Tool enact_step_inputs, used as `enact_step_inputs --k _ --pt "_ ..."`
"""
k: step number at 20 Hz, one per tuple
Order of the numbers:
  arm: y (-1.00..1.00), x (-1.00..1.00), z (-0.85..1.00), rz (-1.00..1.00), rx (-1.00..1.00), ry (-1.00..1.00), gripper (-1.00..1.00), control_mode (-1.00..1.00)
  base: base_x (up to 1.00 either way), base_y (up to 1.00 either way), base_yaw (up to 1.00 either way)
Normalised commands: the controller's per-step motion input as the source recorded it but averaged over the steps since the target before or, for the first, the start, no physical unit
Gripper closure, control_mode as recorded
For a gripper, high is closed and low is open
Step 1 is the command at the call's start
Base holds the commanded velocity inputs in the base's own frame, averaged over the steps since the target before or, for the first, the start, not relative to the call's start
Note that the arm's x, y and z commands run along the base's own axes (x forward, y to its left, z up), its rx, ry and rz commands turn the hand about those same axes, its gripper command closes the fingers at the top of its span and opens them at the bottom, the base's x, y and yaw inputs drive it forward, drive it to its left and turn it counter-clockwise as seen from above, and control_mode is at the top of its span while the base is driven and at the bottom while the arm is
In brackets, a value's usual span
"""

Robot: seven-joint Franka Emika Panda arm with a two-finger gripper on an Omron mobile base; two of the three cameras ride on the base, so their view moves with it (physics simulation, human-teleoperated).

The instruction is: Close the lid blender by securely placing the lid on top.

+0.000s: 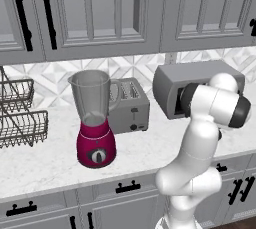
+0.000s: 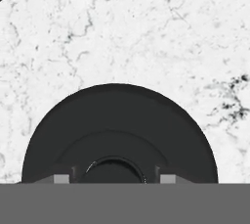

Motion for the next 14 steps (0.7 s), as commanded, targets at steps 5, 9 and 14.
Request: enact_step_inputs --k 5,9,14 --pt "0.73 -0.29 -0.16 0.0 0.0 -0.04 1.0 -1.0 0.0 0.0 0.0" --pt "0.6 -0.02 0.61 0.0 -0.03 0.0 1.0 -1.0 0.0 0.0 0.0" --pt "0.26 -0.36 0.95 0.0 -0.07 -0.07 1.0 -1.0 0.0 0.0 0.0"
